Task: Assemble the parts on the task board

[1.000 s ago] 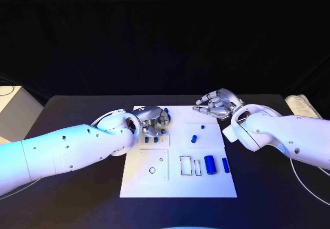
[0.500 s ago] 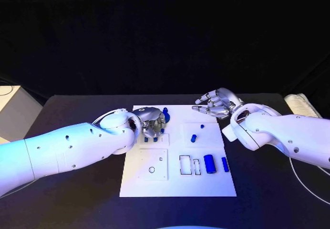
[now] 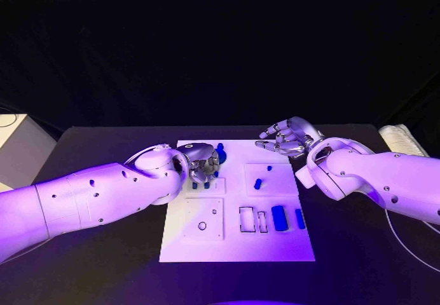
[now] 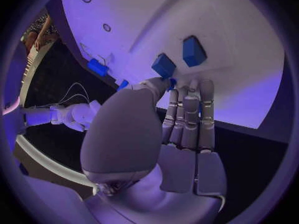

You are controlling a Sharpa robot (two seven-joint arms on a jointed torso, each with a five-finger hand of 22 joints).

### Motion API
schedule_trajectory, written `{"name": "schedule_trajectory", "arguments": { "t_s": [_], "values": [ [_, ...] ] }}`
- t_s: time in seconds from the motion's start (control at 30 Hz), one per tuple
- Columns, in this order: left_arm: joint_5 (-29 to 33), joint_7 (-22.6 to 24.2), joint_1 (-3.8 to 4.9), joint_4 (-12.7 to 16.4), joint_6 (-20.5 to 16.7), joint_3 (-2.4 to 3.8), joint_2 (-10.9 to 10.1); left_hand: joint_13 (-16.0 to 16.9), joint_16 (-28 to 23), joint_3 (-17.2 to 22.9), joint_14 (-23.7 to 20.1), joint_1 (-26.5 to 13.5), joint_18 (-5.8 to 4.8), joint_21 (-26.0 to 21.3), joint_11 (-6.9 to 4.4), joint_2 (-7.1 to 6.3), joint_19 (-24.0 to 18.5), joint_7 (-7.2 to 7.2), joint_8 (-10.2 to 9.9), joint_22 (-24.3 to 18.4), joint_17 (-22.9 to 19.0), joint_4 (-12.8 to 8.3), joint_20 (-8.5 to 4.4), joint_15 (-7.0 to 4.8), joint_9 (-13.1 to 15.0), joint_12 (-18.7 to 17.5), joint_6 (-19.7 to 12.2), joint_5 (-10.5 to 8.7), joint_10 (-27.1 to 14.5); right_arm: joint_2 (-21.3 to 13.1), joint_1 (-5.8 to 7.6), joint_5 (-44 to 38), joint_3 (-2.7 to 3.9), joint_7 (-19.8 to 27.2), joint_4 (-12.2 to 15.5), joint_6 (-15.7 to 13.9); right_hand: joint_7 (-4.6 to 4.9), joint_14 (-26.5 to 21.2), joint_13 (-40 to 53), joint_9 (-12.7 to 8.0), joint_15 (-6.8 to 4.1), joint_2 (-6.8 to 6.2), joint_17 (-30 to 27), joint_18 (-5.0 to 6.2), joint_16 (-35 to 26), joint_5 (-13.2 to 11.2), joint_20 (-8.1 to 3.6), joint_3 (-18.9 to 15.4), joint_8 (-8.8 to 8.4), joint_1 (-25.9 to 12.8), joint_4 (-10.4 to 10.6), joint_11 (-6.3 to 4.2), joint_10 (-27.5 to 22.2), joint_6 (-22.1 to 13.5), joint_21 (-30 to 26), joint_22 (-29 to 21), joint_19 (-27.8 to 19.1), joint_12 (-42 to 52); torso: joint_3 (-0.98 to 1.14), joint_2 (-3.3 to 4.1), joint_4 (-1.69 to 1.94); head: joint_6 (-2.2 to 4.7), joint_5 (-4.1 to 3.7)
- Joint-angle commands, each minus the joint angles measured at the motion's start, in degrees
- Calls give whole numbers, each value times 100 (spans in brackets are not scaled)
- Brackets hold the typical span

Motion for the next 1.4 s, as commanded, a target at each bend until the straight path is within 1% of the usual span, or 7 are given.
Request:
{"name": "schedule_trajectory", "arguments": {
  "t_s": [0.03,0.27,0.5,0.83,1.1,1.23,1.4],
  "values": [
    [35,-66,-1,-6,34,5,22,-95,47,76,33,9,57,74,-7,-4,23,0,-85,49,-59,4,-21,-16,-77,-136,60,-1,93,-3,-3,-64,0,64,14,17,-5,465,3,-2,1,-12,1022,-34,-21,6,-10,5,26,10,-24,-13,-18,-47,-25,1385,498,-23,-3,3,-3,-5,-1],
    [91,-70,-1,-27,45,6,66,-195,66,131,24,-10,56,104,8,-20,6,32,-185,77,-131,-14,-27,-10,-161,-270,60,-6,167,-3,-3,-67,0,66,22,9,-5,465,3,-2,1,-12,1022,-34,-21,6,-10,5,26,10,-24,-13,-18,-47,-25,1385,498,-23,-6,1,-9,-12,-6],
    [146,-46,-2,-24,79,6,103,-268,90,154,29,-24,49,137,25,-42,12,53,-268,117,-160,-35,-16,5,-221,-379,43,-16,196,-5,-3,-68,0,63,28,10,-5,465,3,-2,1,-12,1022,-34,-21,6,-10,5,26,10,-24,-13,-18,-47,-25,1385,498,-23,-3,-2,-2,-30,-20],
    [167,-79,-2,-39,165,7,110,-306,149,160,96,-37,21,234,24,-43,114,46,-300,245,-94,-44,-8,6,-248,-435,60,-20,223,-10,-2,-68,0,58,31,21,-6,465,5,-2,0,-10,1022,-36,-22,5,-11,6,31,8,-22,-15,-5,-46,-20,1388,501,-18,-2,-3,0,-27,-28],
    [133,-183,-2,-59,303,7,114,-439,456,311,520,51,-71,679,-41,92,532,16,-323,762,271,-230,-38,-53,-309,-634,386,-27,635,-10,-2,-68,0,56,30,29,-7,465,5,-1,-1,-10,1021,-36,-23,5,-12,6,34,6,-21,-15,1,-45,-19,1390,502,-16,-6,-1,1,-25,-39],
    [95,-196,-2,-77,335,7,128,-466,480,366,542,107,-76,743,-58,142,550,18,-343,819,266,-330,-54,-71,-327,-697,450,-34,731,-10,-2,-68,0,57,31,31,-7,465,5,-1,-1,-10,1021,-36,-23,5,-12,6,34,6,-21,-15,1,-45,-19,1390,502,-16,-5,-2,3,-28,-45],
    [94,-188,-2,-101,325,7,153,-475,483,373,540,106,-75,757,-61,152,544,18,-352,829,252,-355,-59,-75,-333,-720,470,-41,758,-12,-2,-68,0,56,34,31,-7,465,5,-1,-1,-10,1021,-36,-23,5,-12,6,34,6,-21,-15,1,-45,-19,1390,502,-16,-7,4,2,-30,-49]
  ]
}}
